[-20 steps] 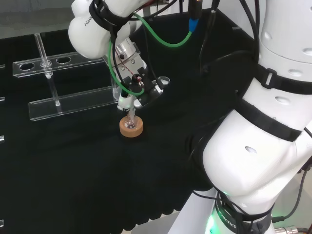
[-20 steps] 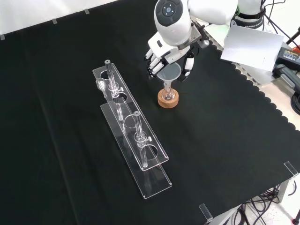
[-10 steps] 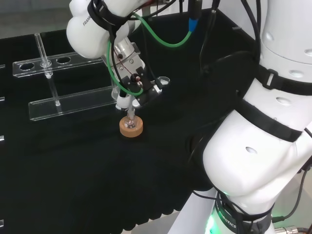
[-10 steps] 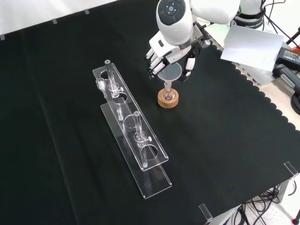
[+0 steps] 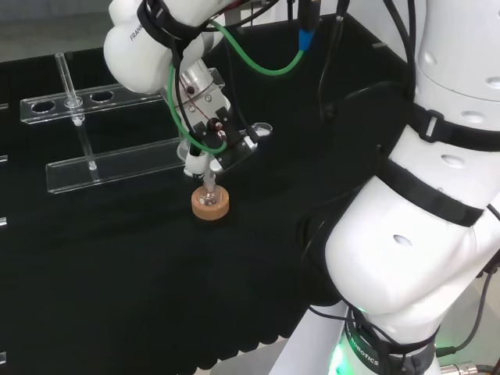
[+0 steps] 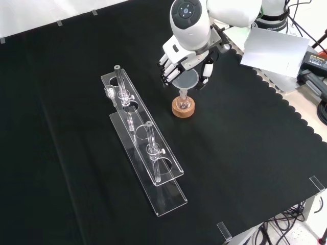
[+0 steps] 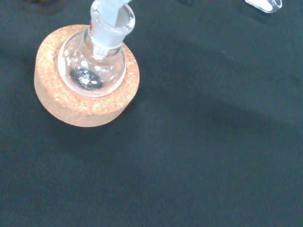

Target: Place the funnel on the round-bottom flask.

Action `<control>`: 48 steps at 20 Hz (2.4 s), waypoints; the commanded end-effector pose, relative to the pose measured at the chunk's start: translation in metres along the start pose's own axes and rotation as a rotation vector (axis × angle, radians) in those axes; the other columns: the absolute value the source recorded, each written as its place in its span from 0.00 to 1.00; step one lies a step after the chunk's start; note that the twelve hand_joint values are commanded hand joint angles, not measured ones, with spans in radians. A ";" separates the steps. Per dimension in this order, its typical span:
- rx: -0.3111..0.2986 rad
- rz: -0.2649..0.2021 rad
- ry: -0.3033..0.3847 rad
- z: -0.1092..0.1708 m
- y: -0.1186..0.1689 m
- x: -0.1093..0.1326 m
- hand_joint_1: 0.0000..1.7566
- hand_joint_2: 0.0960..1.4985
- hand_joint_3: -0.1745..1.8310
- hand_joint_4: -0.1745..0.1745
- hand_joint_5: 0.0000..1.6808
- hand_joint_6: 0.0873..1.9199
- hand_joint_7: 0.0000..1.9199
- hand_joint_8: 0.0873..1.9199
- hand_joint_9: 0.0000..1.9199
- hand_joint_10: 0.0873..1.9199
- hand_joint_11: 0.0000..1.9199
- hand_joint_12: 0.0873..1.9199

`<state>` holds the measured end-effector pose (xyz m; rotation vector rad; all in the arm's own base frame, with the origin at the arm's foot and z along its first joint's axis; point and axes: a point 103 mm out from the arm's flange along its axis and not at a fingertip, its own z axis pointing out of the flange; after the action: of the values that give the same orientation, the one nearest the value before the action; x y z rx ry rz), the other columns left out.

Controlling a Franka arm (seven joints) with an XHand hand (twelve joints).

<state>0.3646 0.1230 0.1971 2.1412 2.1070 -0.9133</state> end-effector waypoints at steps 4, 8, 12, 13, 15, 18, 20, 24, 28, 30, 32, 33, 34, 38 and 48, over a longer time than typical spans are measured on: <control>0.013 -0.008 -0.001 0.000 0.000 0.010 0.41 0.49 0.35 0.40 0.26 0.24 0.23 0.34 0.37 0.23 0.26 0.64; 0.010 -0.009 0.006 0.002 0.000 0.008 0.41 0.49 0.35 0.39 0.25 0.23 0.21 0.34 0.36 0.24 0.26 0.65; 0.015 -0.008 0.004 0.001 0.000 0.007 0.40 0.49 0.35 0.38 0.24 0.21 0.20 0.34 0.35 0.25 0.25 0.65; 0.014 -0.006 0.003 0.001 0.000 0.007 0.40 0.49 0.35 0.38 0.24 0.21 0.20 0.34 0.35 0.25 0.25 0.65; 0.016 0.000 0.002 0.001 0.000 0.007 0.40 0.49 0.35 0.37 0.24 0.20 0.20 0.34 0.34 0.25 0.25 0.65; 0.018 0.002 0.007 0.000 0.001 0.007 0.40 0.49 0.35 0.37 0.24 0.18 0.19 0.35 0.33 0.26 0.24 0.65; 0.011 0.003 0.017 0.001 0.001 0.006 0.40 0.48 0.35 0.37 0.24 0.18 0.19 0.35 0.33 0.26 0.24 0.65; 0.013 0.001 0.016 0.000 0.002 0.004 0.40 0.48 0.35 0.36 0.24 0.17 0.18 0.35 0.33 0.26 0.24 0.65; 0.017 0.002 0.015 0.000 0.002 0.003 0.40 0.48 0.35 0.36 0.24 0.16 0.18 0.35 0.32 0.27 0.24 0.65; 0.020 0.000 0.019 0.000 0.003 0.003 0.40 0.48 0.35 0.36 0.24 0.16 0.18 0.35 0.32 0.27 0.24 0.65; 0.023 -0.009 0.022 0.002 0.008 0.002 0.40 0.48 0.35 0.35 0.23 0.16 0.17 0.35 0.32 0.27 0.24 0.65; 0.022 -0.013 0.025 0.005 0.011 0.000 0.40 0.48 0.35 0.35 0.23 0.16 0.17 0.34 0.32 0.27 0.24 0.65; 0.022 -0.016 0.026 0.007 0.013 -0.003 0.40 0.48 0.35 0.35 0.23 0.15 0.17 0.34 0.31 0.27 0.24 0.65; 0.012 -0.019 0.018 0.010 0.012 -0.004 0.40 0.48 0.35 0.34 0.23 0.14 0.15 0.34 0.31 0.27 0.23 0.66; 0.009 -0.036 0.026 0.012 0.011 -0.005 0.39 0.47 0.34 0.34 0.24 0.10 0.14 0.35 0.29 0.29 0.22 0.66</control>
<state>0.3707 0.1130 0.1850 2.1376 2.1601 -0.9084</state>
